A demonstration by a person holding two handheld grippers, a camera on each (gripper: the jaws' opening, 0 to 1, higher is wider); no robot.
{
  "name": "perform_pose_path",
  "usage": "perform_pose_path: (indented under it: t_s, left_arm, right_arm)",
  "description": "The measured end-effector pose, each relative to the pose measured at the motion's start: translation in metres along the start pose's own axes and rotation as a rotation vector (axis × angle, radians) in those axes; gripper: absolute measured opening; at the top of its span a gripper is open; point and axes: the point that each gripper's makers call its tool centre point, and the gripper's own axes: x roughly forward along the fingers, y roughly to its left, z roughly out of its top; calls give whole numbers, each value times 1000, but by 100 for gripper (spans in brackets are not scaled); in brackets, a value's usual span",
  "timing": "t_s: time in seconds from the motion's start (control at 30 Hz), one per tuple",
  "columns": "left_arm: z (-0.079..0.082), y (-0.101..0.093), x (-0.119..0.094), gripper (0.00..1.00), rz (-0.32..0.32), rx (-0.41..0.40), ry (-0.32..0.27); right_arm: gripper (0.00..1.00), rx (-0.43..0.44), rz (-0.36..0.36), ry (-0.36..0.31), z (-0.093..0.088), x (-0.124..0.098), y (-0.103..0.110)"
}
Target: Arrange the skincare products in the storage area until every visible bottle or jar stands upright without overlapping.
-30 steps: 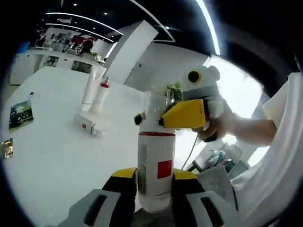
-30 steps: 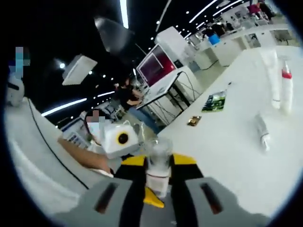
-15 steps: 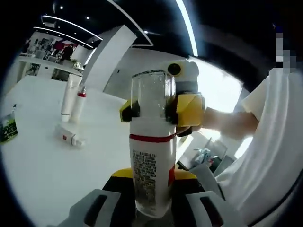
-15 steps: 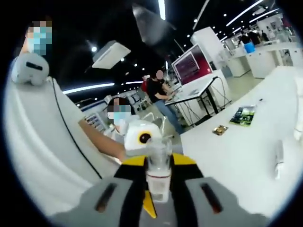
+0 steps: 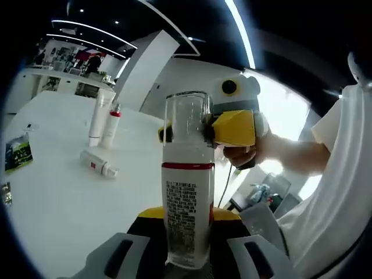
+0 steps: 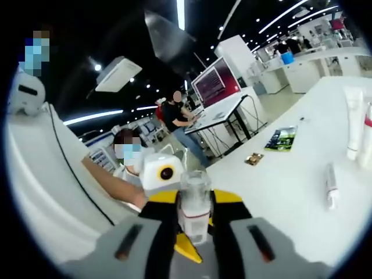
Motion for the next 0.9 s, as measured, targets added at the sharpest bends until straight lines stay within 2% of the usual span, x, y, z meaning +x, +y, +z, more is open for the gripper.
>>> perform_pose_path:
  t_s: [0.1,0.2,0.23,0.33,0.4,0.43,0.47,0.53,0.63,0.77,0.87,0.9]
  left_arm:
    - [-2,5,-1,26,30,-3,6]
    - [-4,12,0,26,62,9,21]
    - [-5,14,0,26,69,8,26]
    - [-6,17,0,26,86,12,32]
    - [-6,19,-1,26,98,11,36]
    - [-6,20,-1,26,105,17,35]
    - [-6,21,-1,26,108,17,36]
    - [-6,22,-1,26,113,13,38]
    - [-10,25,-2,26,131,15,54]
    - [-6,26,-3,27,149,36,35]
    - [-5,29,-3,28,176,20,31]
    - [-2,35,-5,29,217,-6,16]
  right_arm:
    - [28,-10,-38,-11,5,-2,-3]
    - [30,-26,-79,8,6,0,-2]
    - [31,-22,-129,21,4,1,-8]
    - [31,29,-178,55,-6,10,-11]
    - [30,24,-204,53,-9,15,-11]
    - [30,42,-246,80,-15,17,-15]
    - [29,36,-247,73,-15,19,-14]
    - [24,25,-285,85,-20,21,-17]
    - [23,47,-305,75,-20,22,-19]
    - [22,24,-312,62,-16,21,-19]
    - [22,17,-314,54,-15,20,-20]
    - [22,7,-326,42,-11,18,-20]
